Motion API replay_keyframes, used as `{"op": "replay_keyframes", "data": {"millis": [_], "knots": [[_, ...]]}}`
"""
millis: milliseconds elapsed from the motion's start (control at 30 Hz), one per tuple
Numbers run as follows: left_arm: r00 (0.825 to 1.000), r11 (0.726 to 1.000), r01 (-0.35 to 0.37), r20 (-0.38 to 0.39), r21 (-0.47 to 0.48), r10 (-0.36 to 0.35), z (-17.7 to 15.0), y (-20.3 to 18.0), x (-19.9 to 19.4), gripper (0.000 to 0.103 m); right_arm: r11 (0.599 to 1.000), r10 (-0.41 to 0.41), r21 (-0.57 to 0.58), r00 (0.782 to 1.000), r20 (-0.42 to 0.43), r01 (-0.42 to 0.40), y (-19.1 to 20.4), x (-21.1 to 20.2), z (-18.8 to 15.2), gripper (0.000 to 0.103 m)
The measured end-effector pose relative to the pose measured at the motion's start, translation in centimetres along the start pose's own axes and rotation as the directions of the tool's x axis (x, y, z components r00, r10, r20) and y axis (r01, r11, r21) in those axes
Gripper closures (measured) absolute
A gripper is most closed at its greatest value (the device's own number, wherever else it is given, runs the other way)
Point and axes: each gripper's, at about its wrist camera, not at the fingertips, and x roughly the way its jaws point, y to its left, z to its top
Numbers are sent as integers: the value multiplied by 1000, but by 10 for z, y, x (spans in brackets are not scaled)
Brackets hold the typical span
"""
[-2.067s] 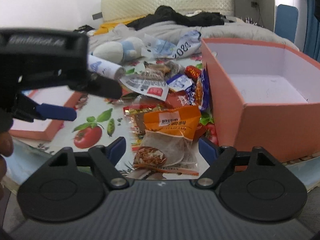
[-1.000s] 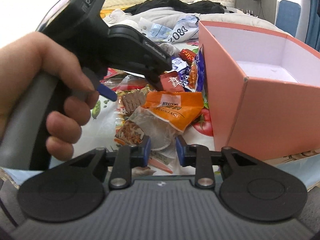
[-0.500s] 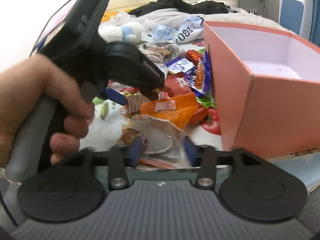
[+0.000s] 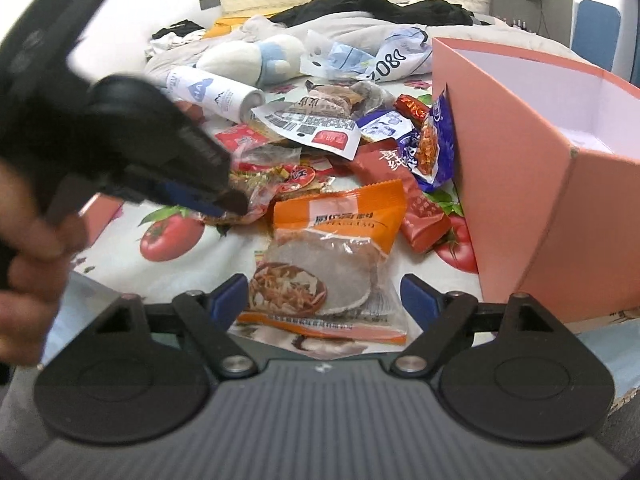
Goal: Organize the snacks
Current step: 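Grasp the brown spicy strip pack with the left tool while the right tool grasps the orange bread bag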
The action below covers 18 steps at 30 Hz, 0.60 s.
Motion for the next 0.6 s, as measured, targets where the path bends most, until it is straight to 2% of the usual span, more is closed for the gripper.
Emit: {"op": "replay_keyframes", "data": {"millis": [67,133,200,233,400,533,600], "knots": [[1000,999,22,2,-29,-22,2,10,-3,80,1000,-11,-28,1000,16,12,3,1,3,19],[1000,999,24,1,-40,-24,6,15,-3,65,998,-40,-57,999,13,40,6,8,3,19],[1000,999,26,6,-27,-26,11,16,-1,16,997,-52,-49,999,-9,51,5,17,4,19],[1000,1000,19,8,-20,-19,14,16,0,11,998,-46,-31,999,-25,45,3,22,5,19],[1000,999,-5,-21,50,6,25,7,21,9,1000,-14,-22,999,-42,13,1,26,2,19],[1000,995,6,-30,96,-3,25,1,39,11,999,2,-36,999,-46,-3,0,24,1,27],[999,998,13,-45,66,-10,24,5,48,11,999,-12,-44,999,-39,10,-1,23,0,28]]}}
